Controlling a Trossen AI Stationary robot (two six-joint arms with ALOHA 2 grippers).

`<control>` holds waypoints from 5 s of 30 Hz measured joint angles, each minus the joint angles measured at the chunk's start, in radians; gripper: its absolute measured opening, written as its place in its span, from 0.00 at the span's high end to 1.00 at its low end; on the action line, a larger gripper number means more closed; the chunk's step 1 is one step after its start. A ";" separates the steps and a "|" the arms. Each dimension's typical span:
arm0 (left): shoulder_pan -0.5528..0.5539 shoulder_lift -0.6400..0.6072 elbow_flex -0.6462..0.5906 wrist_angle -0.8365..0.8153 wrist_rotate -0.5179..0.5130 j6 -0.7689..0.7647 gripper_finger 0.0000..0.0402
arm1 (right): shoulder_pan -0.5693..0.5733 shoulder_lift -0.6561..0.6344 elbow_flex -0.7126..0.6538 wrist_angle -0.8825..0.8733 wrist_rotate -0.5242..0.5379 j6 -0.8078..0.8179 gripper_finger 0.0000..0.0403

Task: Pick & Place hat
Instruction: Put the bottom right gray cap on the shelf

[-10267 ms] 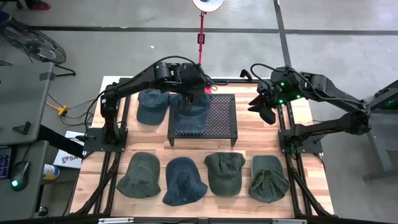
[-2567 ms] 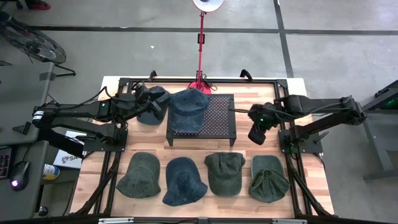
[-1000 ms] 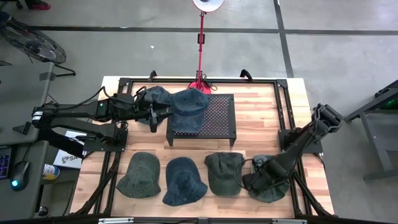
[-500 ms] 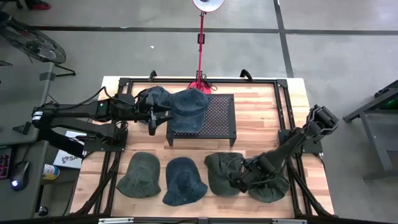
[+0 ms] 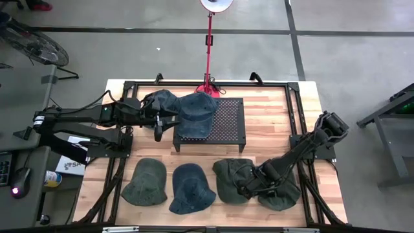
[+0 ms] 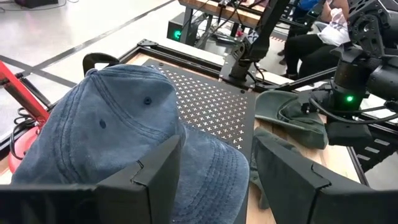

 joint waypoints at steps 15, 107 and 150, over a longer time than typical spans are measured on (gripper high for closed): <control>0.000 0.000 0.000 0.000 0.020 0.000 0.50 | -0.008 0.000 -0.002 -0.080 0.045 -0.009 0.54; -0.042 0.215 0.000 0.592 0.199 -0.146 0.50 | 0.245 -0.640 0.001 -0.039 0.607 -1.031 1.00; -0.308 0.810 0.751 0.391 -0.395 0.538 0.50 | 0.194 -0.768 0.001 0.752 1.647 -2.229 1.00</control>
